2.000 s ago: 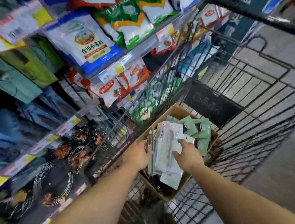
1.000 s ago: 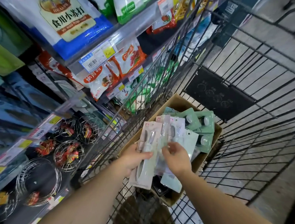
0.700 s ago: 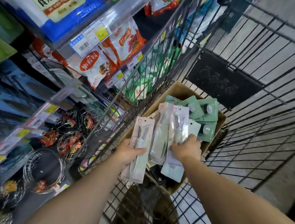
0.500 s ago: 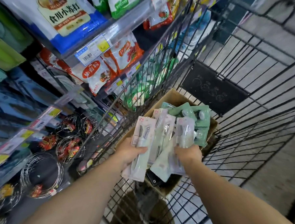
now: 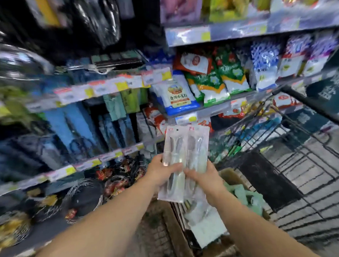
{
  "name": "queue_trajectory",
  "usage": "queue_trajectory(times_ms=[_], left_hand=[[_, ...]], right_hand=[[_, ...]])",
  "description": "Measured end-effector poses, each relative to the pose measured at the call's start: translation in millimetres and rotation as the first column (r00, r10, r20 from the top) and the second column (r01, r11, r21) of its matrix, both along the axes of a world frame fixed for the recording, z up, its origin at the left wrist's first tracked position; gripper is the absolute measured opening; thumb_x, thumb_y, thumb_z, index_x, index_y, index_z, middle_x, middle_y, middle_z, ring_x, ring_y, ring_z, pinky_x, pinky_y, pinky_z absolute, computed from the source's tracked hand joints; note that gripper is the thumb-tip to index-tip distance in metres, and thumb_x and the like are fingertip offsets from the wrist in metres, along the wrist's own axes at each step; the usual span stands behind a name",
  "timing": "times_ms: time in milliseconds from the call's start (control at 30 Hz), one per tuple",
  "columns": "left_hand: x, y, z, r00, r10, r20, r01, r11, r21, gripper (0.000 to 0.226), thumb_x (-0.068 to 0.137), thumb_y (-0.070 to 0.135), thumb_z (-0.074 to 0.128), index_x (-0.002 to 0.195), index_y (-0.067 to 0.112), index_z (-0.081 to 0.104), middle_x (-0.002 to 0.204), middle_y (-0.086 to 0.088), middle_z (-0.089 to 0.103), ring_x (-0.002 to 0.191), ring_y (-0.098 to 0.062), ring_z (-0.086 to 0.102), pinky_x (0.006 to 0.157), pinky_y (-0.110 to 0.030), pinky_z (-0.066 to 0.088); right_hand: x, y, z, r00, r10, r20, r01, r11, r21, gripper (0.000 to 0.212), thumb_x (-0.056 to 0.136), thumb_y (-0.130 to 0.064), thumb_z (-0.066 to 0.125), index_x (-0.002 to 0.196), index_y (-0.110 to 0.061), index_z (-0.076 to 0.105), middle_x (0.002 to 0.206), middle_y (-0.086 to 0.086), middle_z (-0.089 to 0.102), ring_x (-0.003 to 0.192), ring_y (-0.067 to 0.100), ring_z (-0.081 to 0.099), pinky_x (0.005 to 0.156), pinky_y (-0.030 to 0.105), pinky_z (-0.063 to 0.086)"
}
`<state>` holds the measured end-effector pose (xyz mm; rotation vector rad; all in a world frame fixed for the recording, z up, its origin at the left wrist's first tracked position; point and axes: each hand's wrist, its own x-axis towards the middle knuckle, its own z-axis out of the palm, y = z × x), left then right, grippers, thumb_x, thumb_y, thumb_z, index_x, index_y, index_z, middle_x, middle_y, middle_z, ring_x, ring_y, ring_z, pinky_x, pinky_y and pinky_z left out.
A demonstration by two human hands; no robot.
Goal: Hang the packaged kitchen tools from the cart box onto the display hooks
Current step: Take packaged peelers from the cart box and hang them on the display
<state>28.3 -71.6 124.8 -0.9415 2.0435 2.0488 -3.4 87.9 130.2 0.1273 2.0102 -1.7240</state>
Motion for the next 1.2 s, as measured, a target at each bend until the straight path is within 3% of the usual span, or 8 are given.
queue_trajectory(times_ms=[67,233,367,500,700,867,1067,1200], left_hand=[[22.9,-36.2,28.4,0.994,0.082,-0.069,-0.085,0.996,-0.031,0.065,0.073,0.027,0.088,0.126,0.011,0.055,0.118,-0.007,0.069,0.093,-0.016,0.067,0.066,-0.02,0.053],[104.4,-171.7,54.7,0.938,0.255,-0.234,-0.296,0.942,-0.16,0.11,0.029,0.083,0.081,0.114,0.015,0.067,0.111,-0.002,0.073,0.1,-0.021,0.07,0.093,-0.044,0.056],[245.8,-260.9,124.2,0.844,0.419,-0.334,-0.478,0.871,-0.115,0.076,0.06,0.045,0.091,0.117,0.002,0.066,0.111,-0.011,0.074,0.102,-0.027,0.07,0.093,-0.042,0.056],[402.0,-332.5,175.7,0.759,0.53,-0.379,-0.61,0.783,-0.126,0.043,0.082,0.023,0.081,0.112,0.007,0.054,0.099,-0.009,0.071,0.081,-0.017,0.067,0.065,-0.023,0.057],[584.4,-429.9,228.1,0.644,0.657,-0.392,-0.736,0.673,-0.08,0.082,0.056,0.04,0.092,0.124,0.009,0.06,0.111,-0.011,0.075,0.099,-0.032,0.073,0.09,-0.053,0.057],[654.6,-481.7,261.4,0.538,0.706,-0.46,-0.824,0.556,-0.11,0.036,0.081,0.015,0.079,0.111,0.014,0.058,0.107,-0.011,0.073,0.097,-0.029,0.071,0.09,-0.049,0.057],[682.5,-579.3,278.4,0.462,0.704,-0.54,-0.879,0.445,-0.172,0.074,0.057,0.042,0.086,0.119,0.014,0.058,0.11,-0.006,0.074,0.096,-0.027,0.073,0.09,-0.048,0.057],[682.1,-644.2,287.5,0.414,0.69,-0.594,-0.901,0.404,-0.158,0.055,0.066,0.028,0.082,0.113,0.008,0.063,0.104,-0.009,0.075,0.094,-0.028,0.074,0.09,-0.049,0.057]], right_hand=[[11.0,-42.1,28.1,0.993,0.09,-0.082,-0.091,0.996,-0.019,0.048,0.071,-0.028,0.088,0.112,-0.016,0.065,0.094,0.004,0.075,0.085,0.02,0.073,0.077,0.04,0.06],[69.2,-169.3,94.9,0.898,0.331,-0.289,-0.366,0.927,-0.078,0.042,0.076,-0.027,0.083,0.114,-0.017,0.067,0.101,-0.001,0.076,0.093,0.017,0.072,0.083,0.038,0.059],[171.0,-289.5,129.8,0.813,0.451,-0.367,-0.529,0.836,-0.146,0.039,0.079,-0.026,0.08,0.114,-0.017,0.067,0.102,-0.003,0.075,0.093,0.013,0.072,0.078,0.03,0.059],[303.7,-407.2,154.4,0.711,0.556,-0.43,-0.667,0.727,-0.163,0.035,0.08,-0.027,0.079,0.111,-0.016,0.067,0.102,0.001,0.074,0.096,0.018,0.071,0.084,0.037,0.057],[457.4,-530.8,203.6,0.568,0.69,-0.448,-0.818,0.533,-0.216,0.053,0.067,-0.044,0.084,0.113,-0.026,0.063,0.105,-0.007,0.073,0.095,0.014,0.07,0.086,0.037,0.055],[520.6,-609.8,235.5,0.489,0.717,-0.496,-0.868,0.458,-0.194,0.064,0.062,-0.051,0.083,0.116,-0.025,0.062,0.107,-0.006,0.072,0.098,0.017,0.069,0.092,0.045,0.054],[549.5,-701.3,255.2,0.459,0.7,-0.547,-0.886,0.401,-0.232,0.031,0.077,-0.033,0.081,0.103,-0.027,0.065,0.1,-0.006,0.074,0.095,0.019,0.069,0.091,0.044,0.053],[554.0,-770.5,261.9,0.462,0.692,-0.554,-0.885,0.398,-0.24,0.061,0.058,-0.056,0.081,0.109,-0.028,0.063,0.104,-0.006,0.073,0.097,0.02,0.069,0.092,0.048,0.053]])
